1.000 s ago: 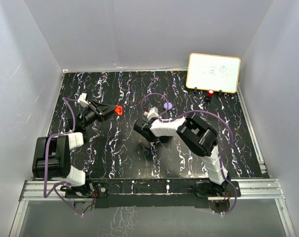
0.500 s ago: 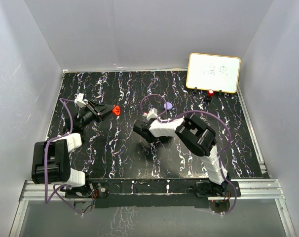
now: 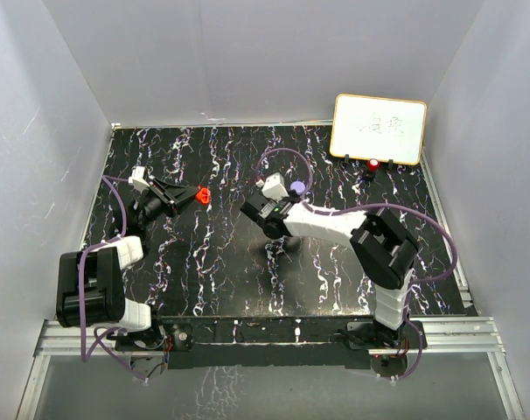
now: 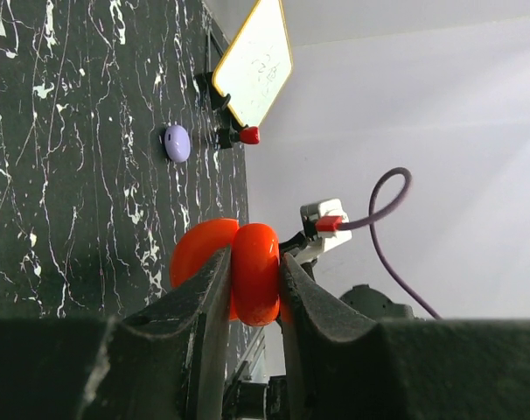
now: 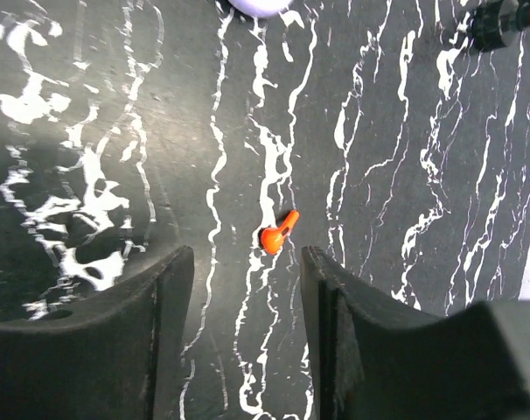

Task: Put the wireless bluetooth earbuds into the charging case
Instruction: Pick up the earbud from the center of the board.

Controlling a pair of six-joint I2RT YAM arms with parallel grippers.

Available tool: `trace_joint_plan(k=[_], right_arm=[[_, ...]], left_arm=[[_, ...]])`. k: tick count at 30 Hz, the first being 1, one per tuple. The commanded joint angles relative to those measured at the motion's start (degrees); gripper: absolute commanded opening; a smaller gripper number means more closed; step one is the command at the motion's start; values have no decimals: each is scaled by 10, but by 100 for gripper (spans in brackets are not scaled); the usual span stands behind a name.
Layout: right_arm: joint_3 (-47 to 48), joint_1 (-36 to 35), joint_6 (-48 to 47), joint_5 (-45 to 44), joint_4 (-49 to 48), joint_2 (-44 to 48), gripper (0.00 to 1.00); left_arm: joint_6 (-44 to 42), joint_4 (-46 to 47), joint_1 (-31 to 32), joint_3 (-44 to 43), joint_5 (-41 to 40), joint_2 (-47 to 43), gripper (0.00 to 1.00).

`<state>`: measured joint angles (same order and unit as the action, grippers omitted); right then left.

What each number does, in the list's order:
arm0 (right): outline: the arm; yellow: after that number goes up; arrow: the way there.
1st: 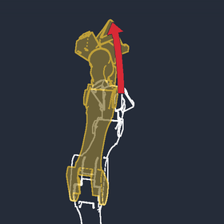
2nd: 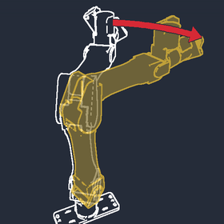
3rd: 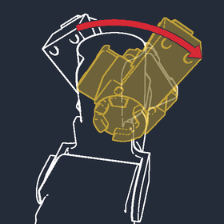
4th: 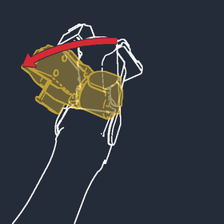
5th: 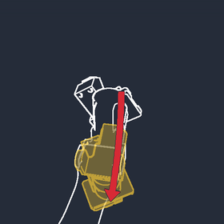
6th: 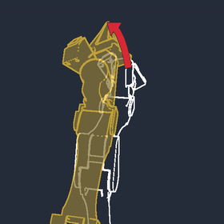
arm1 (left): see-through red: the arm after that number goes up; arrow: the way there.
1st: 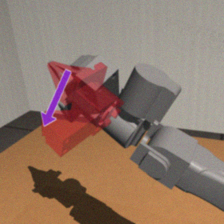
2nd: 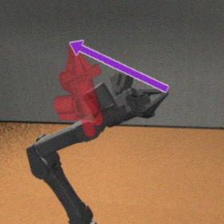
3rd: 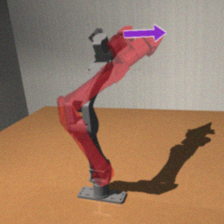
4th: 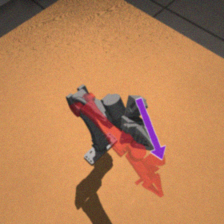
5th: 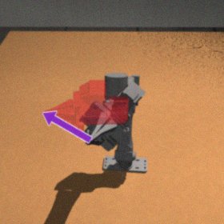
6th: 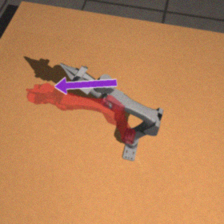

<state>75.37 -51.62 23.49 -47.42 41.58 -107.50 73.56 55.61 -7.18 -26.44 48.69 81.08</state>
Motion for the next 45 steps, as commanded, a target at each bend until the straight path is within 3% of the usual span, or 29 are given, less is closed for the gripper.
trace_joint_plan(k=[1,3,10,23,45], right_arm=[[-33,43,10,30,-18,37,55],[-56,60,9,48,-35,57,59],[-116,114,-2,96,-71,120,61],[-168,167,-24,121,-112,118,61],[-168,169,-39,173,-153,81,60]], left_arm=[[-6,0,-4,-3,10,-25,0],[-6,-2,-4,-6,9,-25,0],[-9,-12,-1,-13,8,-25,0],[-19,-24,33,-37,-9,-11,0],[-18,-9,85,-47,-36,21,0]])
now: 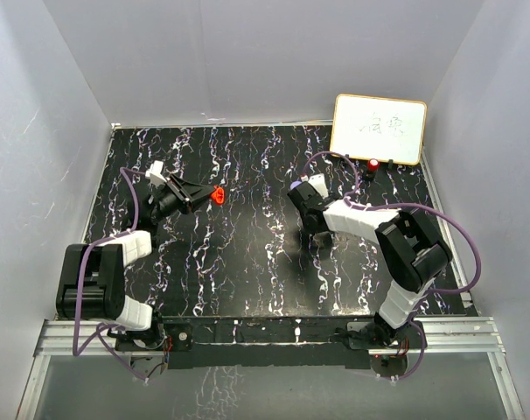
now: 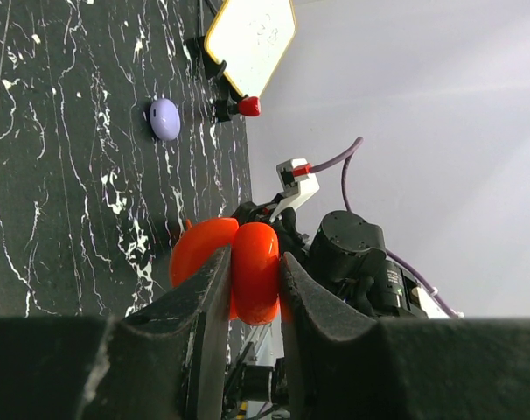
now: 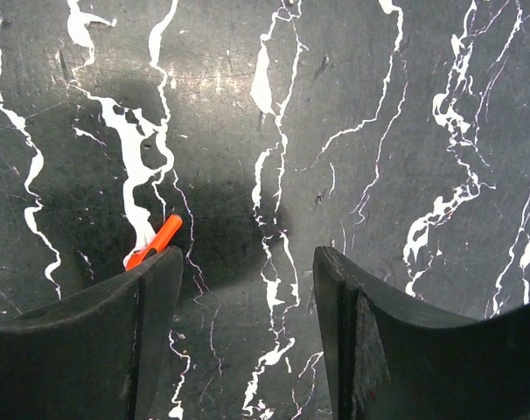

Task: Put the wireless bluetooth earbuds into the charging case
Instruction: Pick up the earbud from the center of the board.

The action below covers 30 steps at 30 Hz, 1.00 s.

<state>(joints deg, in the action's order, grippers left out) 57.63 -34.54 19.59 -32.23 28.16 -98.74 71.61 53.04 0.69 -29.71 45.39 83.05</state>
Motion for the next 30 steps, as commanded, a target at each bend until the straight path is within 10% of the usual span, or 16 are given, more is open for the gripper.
trace_joint_plan(k=[1,30], right_arm=[[11,-2,0,25,-19,-7,60],[41,-57,27,37,-3,-14,58]], left_arm=[[2,19,7,-14,-3,3,0],[1,27,9,-3,0,3,0]])
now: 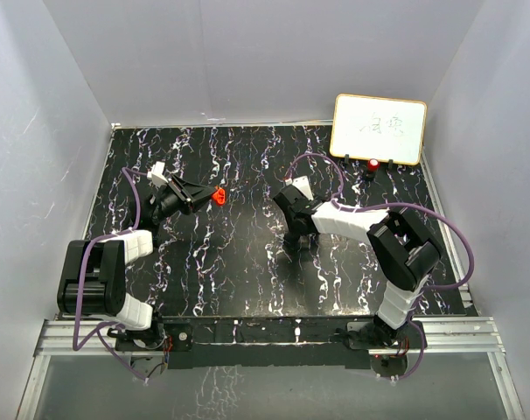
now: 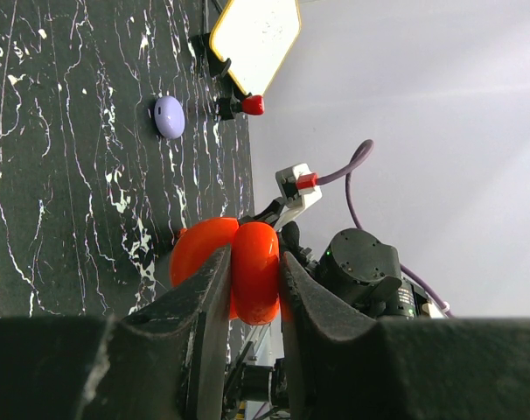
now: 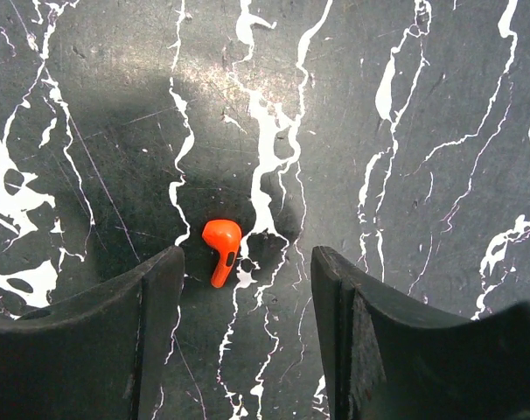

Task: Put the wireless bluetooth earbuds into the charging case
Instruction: Pick up the earbud from the center of the board.

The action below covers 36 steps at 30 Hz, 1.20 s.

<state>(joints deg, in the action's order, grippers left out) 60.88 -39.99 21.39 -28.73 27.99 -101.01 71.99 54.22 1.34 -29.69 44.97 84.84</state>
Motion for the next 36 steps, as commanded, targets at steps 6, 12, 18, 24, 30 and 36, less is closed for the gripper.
trace_joint_plan(k=[6,12,18,24,30,36], right_arm=[[-6,-2,17,18,-16,33,51],[-18,-2,26,36,-34,29,45],[-36,4,38,56,-55,35,40],[-50,13,44,52,-69,38,35],[-56,22,42,54,-79,44,31],[-57,31,35,59,-80,48,28]], left_arm=[[-2,17,2,-2,3,-13,0],[-3,16,2,-2,3,-14,0],[-3,16,3,-1,3,-12,0],[-3,16,2,-2,2,-11,0],[-4,12,3,-1,1,-12,0],[-5,11,2,-2,0,-12,0]])
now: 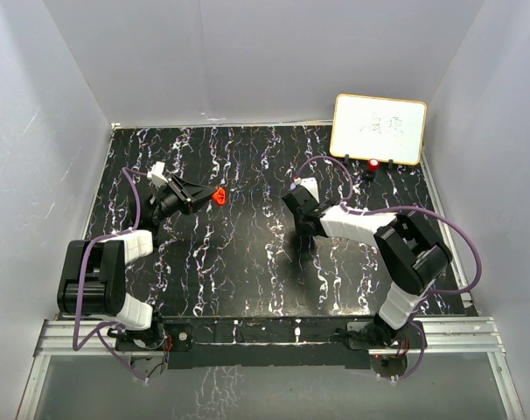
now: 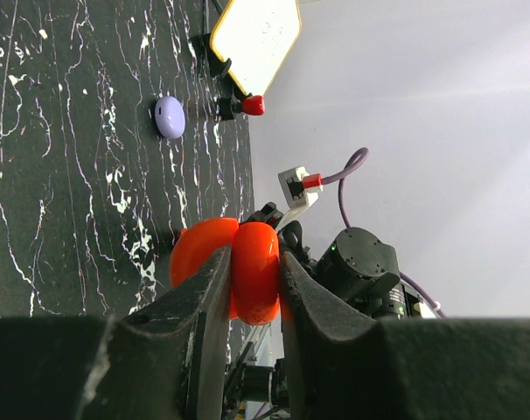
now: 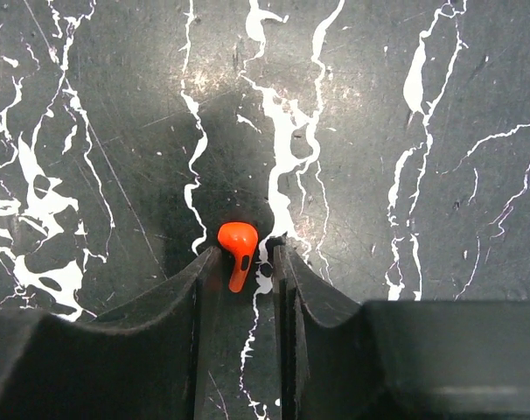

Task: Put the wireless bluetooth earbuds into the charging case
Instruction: Pick up the earbud from the center of the board.

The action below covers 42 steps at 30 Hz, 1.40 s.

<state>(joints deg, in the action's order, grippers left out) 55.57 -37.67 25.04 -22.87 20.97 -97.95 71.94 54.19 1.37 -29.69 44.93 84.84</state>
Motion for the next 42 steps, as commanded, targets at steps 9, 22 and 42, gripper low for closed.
trace_joint_plan(k=[9,22,42], right_arm=[[0,9,-5,5,-10,19,23],[7,9,-7,4,-4,27,20],[13,10,-8,2,-5,28,20]], left_arm=[[-7,11,2,-4,1,-9,0],[-7,11,2,-4,2,-9,0],[-8,9,2,-3,2,-11,0]])
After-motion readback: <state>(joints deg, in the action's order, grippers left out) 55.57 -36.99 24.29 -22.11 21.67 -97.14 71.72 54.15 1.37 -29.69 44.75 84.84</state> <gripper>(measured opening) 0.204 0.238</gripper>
